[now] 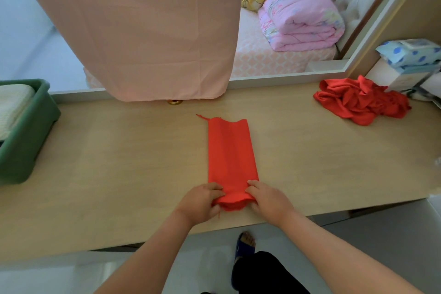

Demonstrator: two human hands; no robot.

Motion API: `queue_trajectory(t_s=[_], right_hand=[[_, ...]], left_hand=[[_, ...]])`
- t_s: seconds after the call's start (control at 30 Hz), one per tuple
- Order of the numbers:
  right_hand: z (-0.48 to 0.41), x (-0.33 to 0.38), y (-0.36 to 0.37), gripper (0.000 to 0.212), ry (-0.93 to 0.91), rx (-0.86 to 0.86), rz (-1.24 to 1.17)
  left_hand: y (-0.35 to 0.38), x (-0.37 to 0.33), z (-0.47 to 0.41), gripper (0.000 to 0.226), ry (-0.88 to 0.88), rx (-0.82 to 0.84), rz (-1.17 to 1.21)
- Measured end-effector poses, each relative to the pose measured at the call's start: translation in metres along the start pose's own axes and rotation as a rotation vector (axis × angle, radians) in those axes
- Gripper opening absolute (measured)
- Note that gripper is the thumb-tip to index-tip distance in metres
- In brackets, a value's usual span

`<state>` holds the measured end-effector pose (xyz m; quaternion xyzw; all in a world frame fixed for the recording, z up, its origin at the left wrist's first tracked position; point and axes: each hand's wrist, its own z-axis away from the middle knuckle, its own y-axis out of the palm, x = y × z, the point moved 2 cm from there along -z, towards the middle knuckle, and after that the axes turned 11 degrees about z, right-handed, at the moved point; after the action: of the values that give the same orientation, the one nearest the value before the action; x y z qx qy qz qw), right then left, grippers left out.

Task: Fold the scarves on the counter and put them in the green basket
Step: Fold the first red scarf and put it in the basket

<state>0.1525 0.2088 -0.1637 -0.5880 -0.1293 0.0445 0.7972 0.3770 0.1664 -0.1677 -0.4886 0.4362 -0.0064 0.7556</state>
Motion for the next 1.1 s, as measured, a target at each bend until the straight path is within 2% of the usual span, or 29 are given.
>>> queue_trajectory(t_s=[0.1,0.17,0.2,0.27,0.3,0.4,0.5,0.57,0.63,0.67,0.7,0.77,0.83,0.87,0.9,0.97,1.03,1.1], right_hand=[[-0.003,-0.009,-0.013,0.015,0.141,-0.164,-0.268],[-0.010,-0.015,-0.023,0.023,0.252,-0.133,-0.373],[-0.014,-0.018,-0.027,0.027,0.287,-0.108,-0.407],[-0.023,-0.023,-0.031,0.029,0.332,-0.081,-0.443],[-0.028,-0.026,-0.031,0.030,0.355,-0.078,-0.452],[-0.044,-0.033,-0.028,0.034,0.423,-0.099,-0.449],[-0.057,-0.038,-0.024,0.038,0.490,-0.129,-0.433],[-0.066,-0.041,-0.023,0.041,0.529,-0.141,-0.409],[-0.075,-0.042,-0.022,0.042,0.567,-0.117,-0.374],[-0.079,-0.043,-0.020,0.042,0.581,-0.094,-0.358],[-0.083,-0.043,-0.018,0.042,0.590,-0.074,-0.342],[-0.090,-0.043,-0.016,0.042,0.580,-0.054,-0.305],[-0.095,-0.043,-0.013,0.041,0.576,-0.041,-0.293],[-0.097,-0.043,-0.013,0.040,0.576,-0.041,-0.295],[-0.098,-0.043,-0.013,0.039,0.577,-0.043,-0.295],[-0.100,-0.043,-0.014,0.038,0.592,-0.047,-0.303],[-0.101,-0.043,-0.015,0.036,0.612,-0.060,-0.344],[-0.097,-0.042,-0.018,0.031,0.577,-0.128,-0.351]], left_hand=[[-0.021,-0.009,-0.005,0.034,-0.058,-0.121,0.228],[-0.029,-0.009,-0.010,0.044,-0.110,-0.062,0.357],[-0.030,-0.011,-0.012,0.059,-0.121,-0.003,0.387],[-0.029,-0.012,-0.017,0.082,-0.141,0.050,0.361],[-0.028,-0.012,-0.020,0.082,-0.146,0.019,0.323],[-0.028,-0.007,-0.035,0.056,-0.240,-0.183,0.305],[-0.027,0.001,-0.053,0.037,-0.360,-0.285,0.388],[-0.024,0.005,-0.065,0.032,-0.453,-0.345,0.434],[-0.026,0.006,-0.074,0.033,-0.539,-0.423,0.383],[-0.026,0.003,-0.076,0.033,-0.541,-0.487,0.297],[-0.028,-0.002,-0.076,0.029,-0.469,-0.573,0.173],[-0.026,-0.018,-0.076,0.020,-0.106,-0.694,-0.112],[-0.016,-0.026,-0.075,0.018,0.260,-0.572,-0.310],[-0.009,-0.023,-0.074,0.021,0.332,-0.461,-0.368],[-0.004,-0.016,-0.073,0.029,0.320,-0.360,-0.408],[0.002,0.001,-0.072,0.048,0.171,-0.236,-0.428],[0.000,0.012,-0.073,0.061,0.043,-0.157,-0.348],[-0.002,0.017,-0.077,0.081,-0.011,-0.051,-0.243]])
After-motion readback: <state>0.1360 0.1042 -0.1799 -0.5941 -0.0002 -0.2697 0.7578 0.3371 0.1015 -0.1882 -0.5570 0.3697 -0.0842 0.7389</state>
